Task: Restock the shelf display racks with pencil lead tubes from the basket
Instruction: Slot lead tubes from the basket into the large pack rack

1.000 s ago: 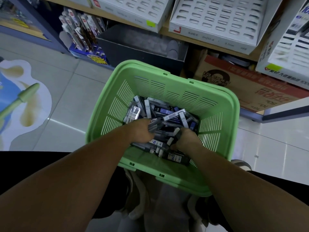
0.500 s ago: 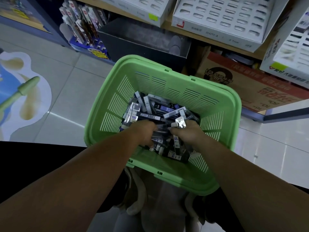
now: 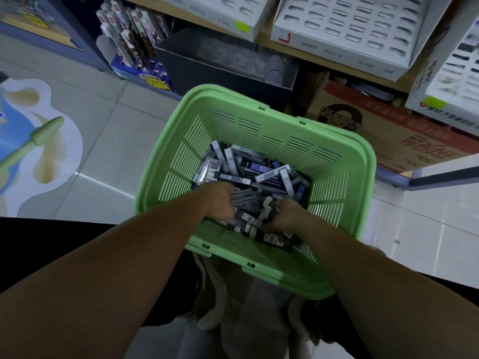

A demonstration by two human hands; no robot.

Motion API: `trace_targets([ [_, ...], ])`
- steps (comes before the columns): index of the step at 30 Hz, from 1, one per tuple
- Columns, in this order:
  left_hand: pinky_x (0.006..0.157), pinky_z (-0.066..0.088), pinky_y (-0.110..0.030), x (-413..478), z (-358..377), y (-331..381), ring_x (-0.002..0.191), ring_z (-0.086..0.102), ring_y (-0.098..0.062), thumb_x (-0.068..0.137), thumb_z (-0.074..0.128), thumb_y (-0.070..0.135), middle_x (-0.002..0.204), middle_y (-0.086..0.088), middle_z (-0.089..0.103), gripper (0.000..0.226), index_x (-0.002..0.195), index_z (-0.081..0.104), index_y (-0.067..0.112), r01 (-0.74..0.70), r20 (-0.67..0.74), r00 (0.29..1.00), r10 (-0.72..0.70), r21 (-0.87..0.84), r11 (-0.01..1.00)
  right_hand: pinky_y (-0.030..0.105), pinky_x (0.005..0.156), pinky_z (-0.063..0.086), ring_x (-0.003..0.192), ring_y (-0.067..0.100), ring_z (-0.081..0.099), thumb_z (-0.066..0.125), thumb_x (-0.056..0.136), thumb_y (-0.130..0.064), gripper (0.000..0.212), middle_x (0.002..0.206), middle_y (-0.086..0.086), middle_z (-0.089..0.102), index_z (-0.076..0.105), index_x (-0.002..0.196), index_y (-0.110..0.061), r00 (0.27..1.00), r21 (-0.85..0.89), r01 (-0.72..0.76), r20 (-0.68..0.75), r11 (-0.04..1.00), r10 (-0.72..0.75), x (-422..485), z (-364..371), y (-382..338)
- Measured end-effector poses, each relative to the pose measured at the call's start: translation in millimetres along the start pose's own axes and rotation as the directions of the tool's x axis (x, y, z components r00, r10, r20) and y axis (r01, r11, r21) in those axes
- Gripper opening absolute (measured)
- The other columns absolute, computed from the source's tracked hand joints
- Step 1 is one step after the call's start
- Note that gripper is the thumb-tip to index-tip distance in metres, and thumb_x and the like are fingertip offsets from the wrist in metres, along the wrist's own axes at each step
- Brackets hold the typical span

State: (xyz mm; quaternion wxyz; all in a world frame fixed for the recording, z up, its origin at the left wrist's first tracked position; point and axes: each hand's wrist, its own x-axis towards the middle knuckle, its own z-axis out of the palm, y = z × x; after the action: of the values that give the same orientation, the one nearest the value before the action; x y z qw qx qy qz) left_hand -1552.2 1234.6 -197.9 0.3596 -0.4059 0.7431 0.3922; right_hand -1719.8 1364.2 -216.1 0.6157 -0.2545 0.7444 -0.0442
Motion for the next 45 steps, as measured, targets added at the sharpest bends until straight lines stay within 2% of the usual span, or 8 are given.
trace_targets([
  [15,0.067,0.061,-0.034,-28,-6,-12,0.072,0.069,-0.024,0.083,0.076,0.005,0.097,-0.017,0.072,0.035,0.116,0.062,0.005,0.047,-0.018,0.998,-0.053,-0.247,0.968,0.038,0.084,0.061,0.098,0.026,0.066,0.094,0.071,-0.025,0.055,0.112,0.009,0.066,0.065,0.115,-0.009,0.997,-0.387,-0.005,0.064,0.922,0.032,6,10,-6],
  [24,0.05,0.05,-0.025,-45,-20,-2,0.057,0.062,-0.02,0.088,0.07,0.009,0.075,-0.013,0.069,0.018,0.102,0.063,0.001,0.063,-0.063,0.994,-0.084,-0.282,0.957,0.035,0.076,0.056,0.094,0.025,0.066,0.081,0.088,-0.019,0.019,0.109,0.009,0.069,0.069,0.102,-0.014,1.0,-0.04,0.006,0.013,0.999,-0.005,-10,-23,-17],
  [27,0.05,0.052,-0.024,-55,-28,4,0.055,0.063,-0.018,0.086,0.073,0.01,0.077,-0.012,0.069,0.018,0.1,0.064,0.003,0.065,-0.116,0.987,-0.109,-0.335,0.94,0.048,0.09,0.056,0.111,0.03,0.062,0.082,0.087,-0.025,0.045,0.128,0.007,0.063,0.063,0.126,-0.014,1.0,0.167,0.006,-0.016,0.986,-0.004,-27,-41,-28],
  [30,0.051,0.051,-0.023,-67,-39,7,0.058,0.065,-0.017,0.085,0.083,0.02,0.077,-0.009,0.069,0.029,0.096,0.06,0.005,0.043,-0.2,0.969,-0.146,-0.445,0.895,0.037,0.068,0.056,0.089,0.026,0.063,0.08,0.088,-0.028,0.046,0.121,0.007,0.063,0.059,0.127,-0.016,0.999,0.307,0.007,0.03,0.952,-0.017,-46,-54,-39],
  [36,0.079,0.063,-0.04,-99,-61,22,0.072,0.075,-0.021,0.087,0.082,0.035,0.078,-0.006,0.078,0.031,0.094,0.066,0.009,-0.111,-0.274,0.956,-0.102,-0.663,0.741,0.041,0.091,0.052,0.115,0.024,0.061,0.068,0.098,-0.019,0.046,0.117,-0.006,0.057,0.05,0.14,-0.017,0.987,0.404,0.113,0.057,0.908,-0.148,-110,-72,-73],
  [38,0.086,0.062,-0.045,-113,-67,32,0.086,0.076,-0.026,0.088,0.081,0.03,0.089,-0.009,0.078,0.027,0.087,0.058,0.015,-0.175,-0.304,0.95,-0.067,-0.7,0.692,0.04,0.073,0.055,0.086,0.022,0.071,0.075,0.09,-0.024,0.051,0.107,-0.004,0.068,0.056,0.136,-0.016,0.979,0.415,0.143,0.077,0.899,-0.191,-120,-78,-79],
  [40,0.085,0.063,-0.046,-125,-72,42,0.09,0.076,-0.029,0.089,0.081,0.023,0.098,-0.015,0.077,0.026,0.091,0.057,0.013,-0.24,-0.315,0.949,-0.032,-0.78,0.578,0.026,0.05,0.046,0.054,0.017,0.06,0.074,0.091,-0.026,0.028,0.084,0.002,0.074,0.067,0.115,-0.014,0.97,0.45,0.197,0.039,0.871,-0.24,-133,-81,-87],
  [45,0.061,0.06,-0.036,-160,-83,66,0.055,0.063,-0.019,0.093,0.078,0.022,0.081,-0.013,0.07,0.029,0.108,0.062,0.002,-0.358,-0.375,0.927,0.023,-0.863,0.356,0.029,0.054,0.054,0.068,0.022,0.07,0.074,0.094,-0.023,0.018,0.094,0.011,0.076,0.074,0.109,-0.013,0.953,0.564,0.286,-0.086,0.774,-0.29,-173,-88,-106],
])
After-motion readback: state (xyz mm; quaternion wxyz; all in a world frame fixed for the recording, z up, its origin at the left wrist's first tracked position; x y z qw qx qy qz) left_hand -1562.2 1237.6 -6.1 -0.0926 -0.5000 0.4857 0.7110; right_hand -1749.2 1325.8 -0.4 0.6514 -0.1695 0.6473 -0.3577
